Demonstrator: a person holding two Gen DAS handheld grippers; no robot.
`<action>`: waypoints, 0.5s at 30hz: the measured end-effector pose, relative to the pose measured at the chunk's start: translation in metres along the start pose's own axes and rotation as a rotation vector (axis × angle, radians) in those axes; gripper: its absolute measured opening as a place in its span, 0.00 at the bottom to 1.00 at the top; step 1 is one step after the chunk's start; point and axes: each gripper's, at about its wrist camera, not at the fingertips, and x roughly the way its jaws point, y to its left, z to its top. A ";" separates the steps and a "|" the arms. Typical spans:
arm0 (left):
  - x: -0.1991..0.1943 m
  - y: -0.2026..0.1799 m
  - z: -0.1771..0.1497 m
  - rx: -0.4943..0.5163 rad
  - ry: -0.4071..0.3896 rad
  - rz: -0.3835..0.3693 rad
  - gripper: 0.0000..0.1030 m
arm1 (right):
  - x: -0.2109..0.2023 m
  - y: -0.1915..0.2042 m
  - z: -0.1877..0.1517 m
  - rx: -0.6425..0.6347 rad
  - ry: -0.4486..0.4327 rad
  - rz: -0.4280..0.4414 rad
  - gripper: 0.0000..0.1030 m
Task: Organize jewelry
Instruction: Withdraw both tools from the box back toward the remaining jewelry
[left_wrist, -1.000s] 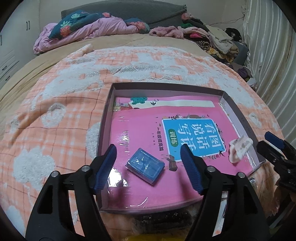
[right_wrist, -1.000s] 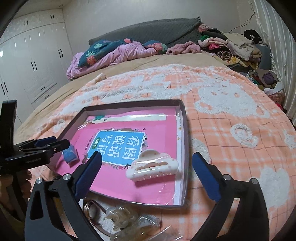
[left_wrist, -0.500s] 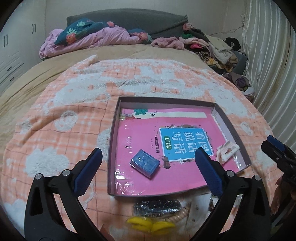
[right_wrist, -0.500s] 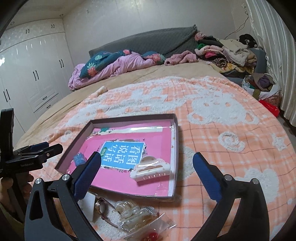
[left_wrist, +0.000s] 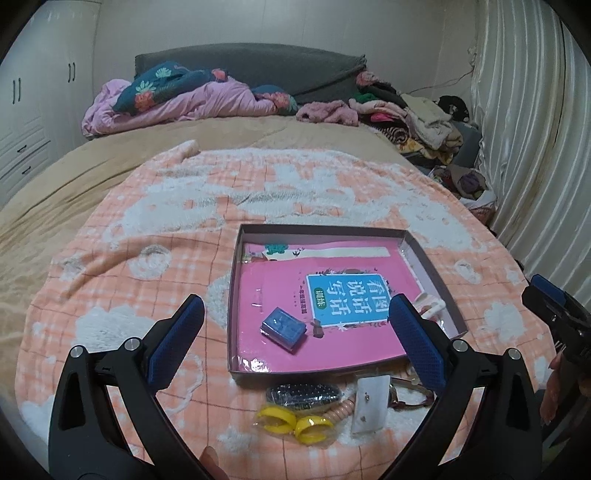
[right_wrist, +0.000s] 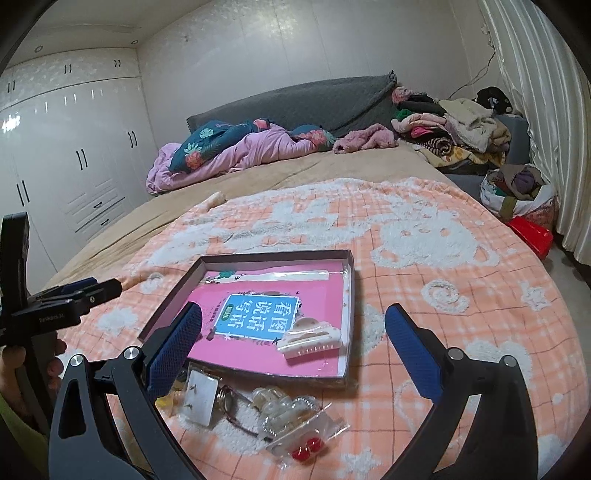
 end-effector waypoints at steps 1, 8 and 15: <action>-0.003 0.000 -0.001 0.000 -0.003 -0.001 0.91 | -0.002 0.001 -0.001 -0.002 0.000 -0.001 0.96; -0.022 0.005 -0.009 -0.011 -0.016 -0.003 0.91 | -0.019 0.009 -0.005 -0.011 -0.003 0.009 0.96; -0.038 0.012 -0.021 -0.017 -0.014 0.011 0.91 | -0.033 0.022 -0.009 -0.035 -0.004 0.019 0.96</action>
